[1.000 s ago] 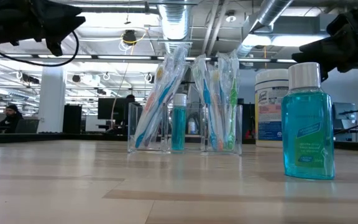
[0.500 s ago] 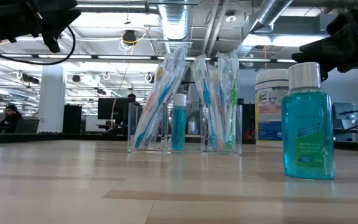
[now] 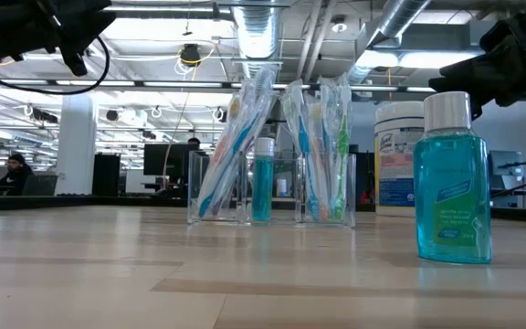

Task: Pick & Place toothbrushing station
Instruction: Put the mouthwash into the transparent organizer

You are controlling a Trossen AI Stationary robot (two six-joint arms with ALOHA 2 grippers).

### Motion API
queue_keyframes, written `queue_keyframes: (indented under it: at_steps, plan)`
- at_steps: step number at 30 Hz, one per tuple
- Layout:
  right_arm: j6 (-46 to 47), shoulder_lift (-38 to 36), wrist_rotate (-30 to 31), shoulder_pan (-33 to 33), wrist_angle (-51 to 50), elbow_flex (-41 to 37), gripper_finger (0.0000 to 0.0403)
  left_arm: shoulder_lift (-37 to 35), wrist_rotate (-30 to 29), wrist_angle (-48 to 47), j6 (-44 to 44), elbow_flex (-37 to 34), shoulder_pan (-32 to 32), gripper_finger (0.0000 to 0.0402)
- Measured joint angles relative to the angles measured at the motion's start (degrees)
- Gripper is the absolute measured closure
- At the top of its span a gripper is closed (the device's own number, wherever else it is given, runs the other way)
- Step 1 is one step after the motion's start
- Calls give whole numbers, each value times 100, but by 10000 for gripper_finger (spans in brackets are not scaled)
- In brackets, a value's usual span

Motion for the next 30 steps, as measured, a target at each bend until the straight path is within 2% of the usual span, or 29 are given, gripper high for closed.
queue_keyframes:
  at_steps: [13,30]
  plan:
    - [0,0,0,0,0,0,285,138,0,-16,0,0,0,298]
    - [-174,22,6,-4,-2,0,285,896,0,-12,0,0,0,298]
